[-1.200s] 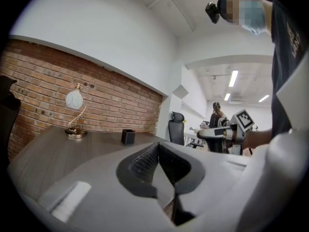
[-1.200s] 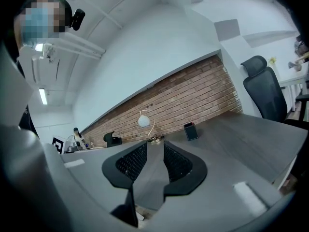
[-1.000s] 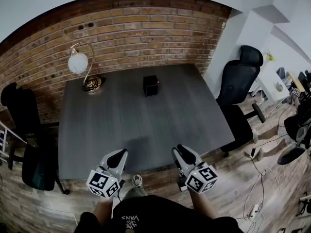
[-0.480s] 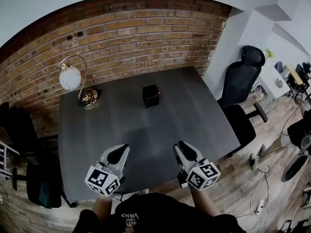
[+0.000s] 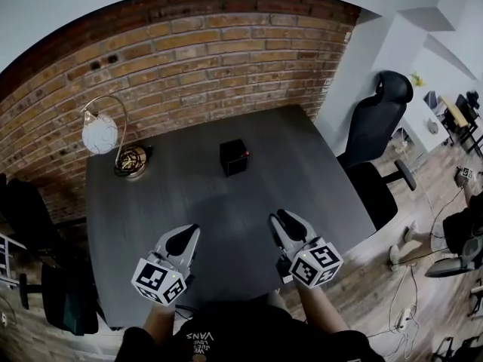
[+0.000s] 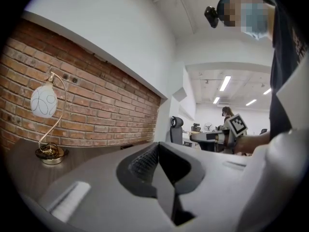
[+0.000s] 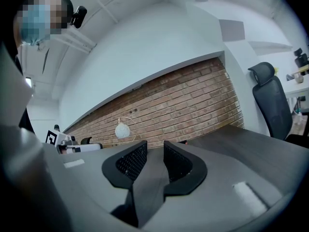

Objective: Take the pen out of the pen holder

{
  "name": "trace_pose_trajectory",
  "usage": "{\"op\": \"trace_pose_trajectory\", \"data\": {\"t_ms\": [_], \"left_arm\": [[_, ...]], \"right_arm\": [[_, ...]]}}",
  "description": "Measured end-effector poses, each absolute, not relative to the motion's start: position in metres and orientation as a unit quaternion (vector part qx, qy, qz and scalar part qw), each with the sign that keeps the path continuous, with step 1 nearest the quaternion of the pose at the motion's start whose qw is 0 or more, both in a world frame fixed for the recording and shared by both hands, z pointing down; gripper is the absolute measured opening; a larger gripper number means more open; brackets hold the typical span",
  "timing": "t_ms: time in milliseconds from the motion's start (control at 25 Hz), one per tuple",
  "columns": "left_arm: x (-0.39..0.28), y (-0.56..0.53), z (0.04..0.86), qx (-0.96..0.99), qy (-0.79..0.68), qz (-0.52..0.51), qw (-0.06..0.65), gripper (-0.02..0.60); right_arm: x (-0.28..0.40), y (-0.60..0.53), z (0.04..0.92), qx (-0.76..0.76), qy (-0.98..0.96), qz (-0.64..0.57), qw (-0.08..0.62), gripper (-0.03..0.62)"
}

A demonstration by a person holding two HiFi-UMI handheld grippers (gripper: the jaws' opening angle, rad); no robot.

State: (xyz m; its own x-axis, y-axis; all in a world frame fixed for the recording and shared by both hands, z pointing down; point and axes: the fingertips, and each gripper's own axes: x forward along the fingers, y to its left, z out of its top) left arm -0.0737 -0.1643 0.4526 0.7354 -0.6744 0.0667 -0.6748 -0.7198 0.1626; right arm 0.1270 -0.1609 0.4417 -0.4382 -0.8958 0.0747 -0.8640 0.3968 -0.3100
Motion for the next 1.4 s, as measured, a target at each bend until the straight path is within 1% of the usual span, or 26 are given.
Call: {"op": "trace_pose_trajectory", "data": {"t_ms": [720, 1040, 1400], "left_arm": [[-0.044, -0.187, 0.471, 0.870, -0.479, 0.000, 0.113, 0.054], [-0.040, -0.187, 0.483, 0.859, -0.496, -0.002, 0.129, 0.055], [-0.054, -0.190, 0.495, 0.843, -0.519, 0.007, 0.142, 0.054]], "right_arm": [[0.158, -0.278, 0.435, -0.440, 0.887, -0.138, 0.016, 0.084], [0.150, -0.319, 0.451, -0.426, 0.897, -0.120, -0.025, 0.084], [0.131, -0.359, 0.482, -0.421, 0.894, -0.145, -0.048, 0.084]]}}
